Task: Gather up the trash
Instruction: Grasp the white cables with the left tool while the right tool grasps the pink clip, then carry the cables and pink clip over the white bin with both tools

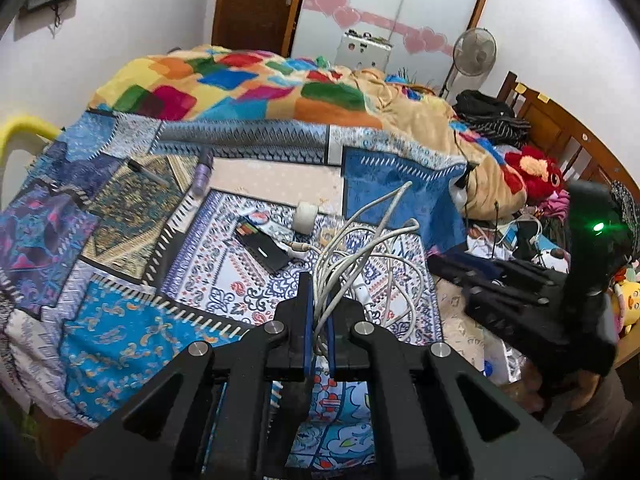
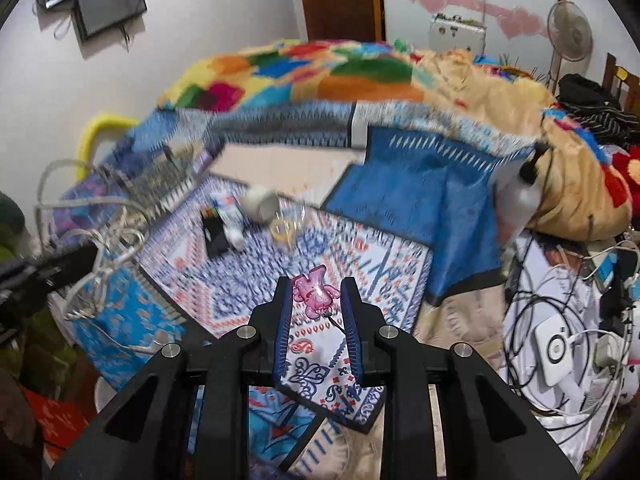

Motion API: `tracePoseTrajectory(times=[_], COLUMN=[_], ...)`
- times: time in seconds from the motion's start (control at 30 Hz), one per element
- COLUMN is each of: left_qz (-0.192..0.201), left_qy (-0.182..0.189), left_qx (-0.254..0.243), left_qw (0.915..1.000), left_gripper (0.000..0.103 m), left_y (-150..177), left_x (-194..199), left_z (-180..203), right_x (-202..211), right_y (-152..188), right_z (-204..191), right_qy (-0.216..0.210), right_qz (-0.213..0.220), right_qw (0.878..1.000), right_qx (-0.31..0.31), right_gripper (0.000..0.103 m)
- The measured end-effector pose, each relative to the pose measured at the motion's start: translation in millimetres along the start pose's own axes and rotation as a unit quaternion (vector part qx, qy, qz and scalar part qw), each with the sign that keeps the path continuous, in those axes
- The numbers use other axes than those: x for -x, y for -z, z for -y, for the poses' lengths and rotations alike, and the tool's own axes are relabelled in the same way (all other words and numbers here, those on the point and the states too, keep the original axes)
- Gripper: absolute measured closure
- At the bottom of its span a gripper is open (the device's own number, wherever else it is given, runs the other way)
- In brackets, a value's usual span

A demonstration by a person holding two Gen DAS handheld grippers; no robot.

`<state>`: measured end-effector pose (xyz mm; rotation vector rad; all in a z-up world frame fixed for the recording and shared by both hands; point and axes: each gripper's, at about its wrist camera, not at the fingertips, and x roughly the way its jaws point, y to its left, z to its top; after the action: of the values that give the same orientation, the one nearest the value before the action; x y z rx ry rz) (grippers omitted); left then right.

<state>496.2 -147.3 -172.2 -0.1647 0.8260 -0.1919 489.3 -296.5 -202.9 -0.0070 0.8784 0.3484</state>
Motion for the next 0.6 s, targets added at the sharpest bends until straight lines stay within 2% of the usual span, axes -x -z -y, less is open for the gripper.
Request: tracePoseTrajectory(times=[0.33, 0.6], left_qz=[0.051, 0.090], left_qy=[-0.010, -0.034], left_qx=[-0.004, -0.003], left_qw=[0.9986, 0.9954], left_gripper=[0.099, 0.099], left_y=[-3, 11], left_x=[88, 162], left_z=[9, 3], right_x=[98, 161], right_y=[-25, -25], right_z=[-27, -62], right_qy=[-0.002, -0.025], right_qz=[0.077, 0.126], right_qw=[0.997, 0.992], right_qx=[0.006, 0.010], right_gripper=[0.081, 0.081])
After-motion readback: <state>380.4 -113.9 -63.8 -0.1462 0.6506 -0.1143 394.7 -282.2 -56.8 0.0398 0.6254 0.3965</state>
